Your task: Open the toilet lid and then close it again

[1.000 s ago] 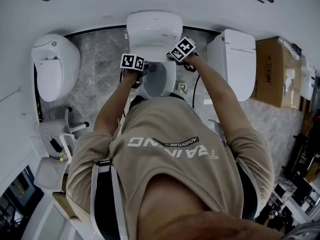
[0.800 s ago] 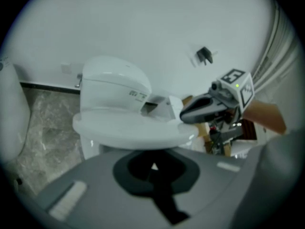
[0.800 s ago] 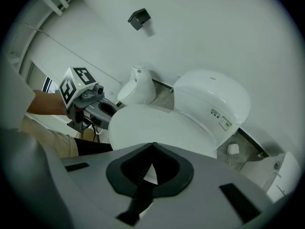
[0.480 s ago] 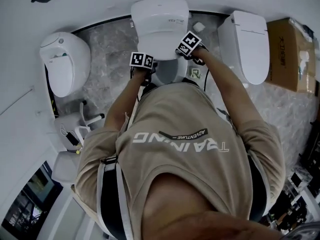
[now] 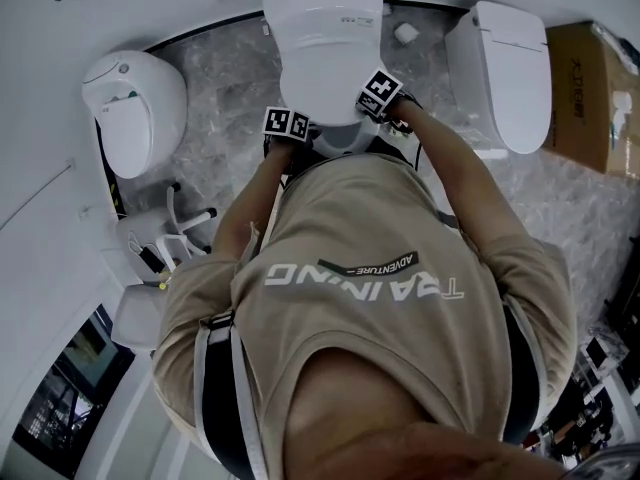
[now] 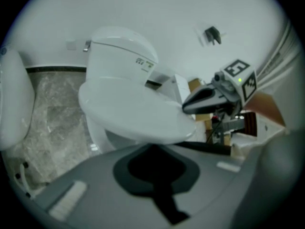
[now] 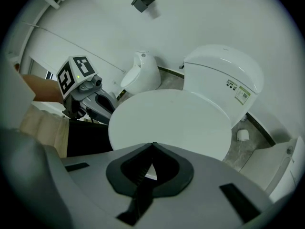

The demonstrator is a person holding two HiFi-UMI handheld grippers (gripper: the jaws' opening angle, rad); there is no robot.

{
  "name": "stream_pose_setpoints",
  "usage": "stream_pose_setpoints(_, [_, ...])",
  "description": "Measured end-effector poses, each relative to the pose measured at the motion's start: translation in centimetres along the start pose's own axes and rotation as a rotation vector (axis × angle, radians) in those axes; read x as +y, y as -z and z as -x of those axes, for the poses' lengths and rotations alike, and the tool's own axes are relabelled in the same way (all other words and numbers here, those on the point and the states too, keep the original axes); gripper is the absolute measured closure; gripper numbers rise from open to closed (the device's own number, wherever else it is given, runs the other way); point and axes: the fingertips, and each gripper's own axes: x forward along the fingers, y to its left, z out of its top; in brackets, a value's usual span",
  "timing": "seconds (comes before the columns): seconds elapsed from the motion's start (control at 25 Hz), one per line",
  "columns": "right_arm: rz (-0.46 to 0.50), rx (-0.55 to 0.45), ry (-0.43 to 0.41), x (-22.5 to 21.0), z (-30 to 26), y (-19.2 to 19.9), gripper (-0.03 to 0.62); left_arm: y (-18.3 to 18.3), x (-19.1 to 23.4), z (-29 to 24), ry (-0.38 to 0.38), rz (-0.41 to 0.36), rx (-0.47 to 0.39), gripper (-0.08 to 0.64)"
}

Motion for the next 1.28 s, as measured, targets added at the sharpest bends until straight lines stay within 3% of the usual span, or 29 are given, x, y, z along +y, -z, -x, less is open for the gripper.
stream_pose_setpoints(0.36, [-0.041, -0.006, -0.046, 0.8, -2.8, 2.8, 0.578, 3.3, 0.1, -0.1, -0.058, 0.022, 0.056, 0.557])
stream_pose_setpoints(0.52, [-0.050, -0.018, -0.044, 1.4, -4.0, 3.9, 0.578, 3.7, 1.3, 0.5, -0.103, 0.085, 0.025, 0.557])
stream_pose_setpoints(0.72, [-0.145, -0.072, -0.073, 1.8, -5.6, 5.4, 0.578, 3.1, 2.9, 0.5, -0.181, 0.133, -0.056, 0.557])
stream_pose_setpoints(1.0, [-0.226, -0.098, 0.048, 1.7, -6.8, 6.2, 0.578, 3.2, 4.1, 0.2, -0.258, -0.052, 0.001, 0.557])
stream_pose_setpoints(1.28, [-0.432, -0.130, 0.117, 1.4, -9.3, 8.9, 0.578, 4.8, 6.1, -2.2, -0.206, -0.069, 0.021, 0.557])
